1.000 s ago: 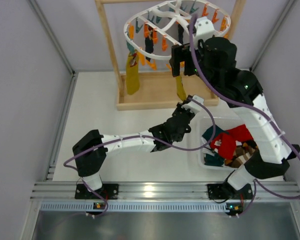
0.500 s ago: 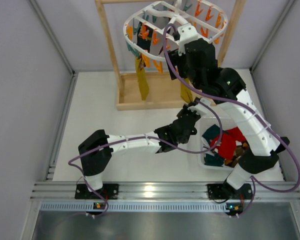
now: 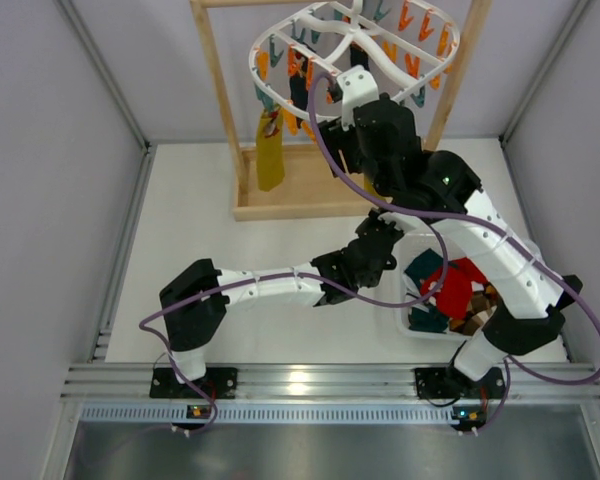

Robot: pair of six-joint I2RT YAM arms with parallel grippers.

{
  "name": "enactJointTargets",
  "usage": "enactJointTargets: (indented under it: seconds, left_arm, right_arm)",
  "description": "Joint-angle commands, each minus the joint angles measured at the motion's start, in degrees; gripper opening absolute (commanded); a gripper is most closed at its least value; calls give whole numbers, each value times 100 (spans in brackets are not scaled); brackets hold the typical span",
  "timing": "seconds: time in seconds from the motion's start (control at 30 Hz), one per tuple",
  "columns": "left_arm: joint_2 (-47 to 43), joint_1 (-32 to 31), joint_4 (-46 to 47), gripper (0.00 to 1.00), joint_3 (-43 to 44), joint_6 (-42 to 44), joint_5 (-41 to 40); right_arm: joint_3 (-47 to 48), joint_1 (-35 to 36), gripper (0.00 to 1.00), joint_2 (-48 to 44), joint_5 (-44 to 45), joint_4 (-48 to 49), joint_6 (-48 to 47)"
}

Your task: Remove the socks clipped to the hanger

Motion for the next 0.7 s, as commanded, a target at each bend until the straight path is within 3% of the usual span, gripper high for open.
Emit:
enactJointTargets:
  seconds: [0.0, 0.37, 0.67]
  left_arm:
    - [-38, -55, 87, 0, 225, -12, -26]
    - [-152, -99, 87, 0, 216, -30, 9]
    - [-328, -125, 87, 0, 111, -135, 53]
  right_arm:
    - [157, 70, 73, -168, 276, 479, -152]
    - [79, 79, 72, 166, 653, 583, -319]
    - [-317, 70, 64, 113, 926, 1304, -477]
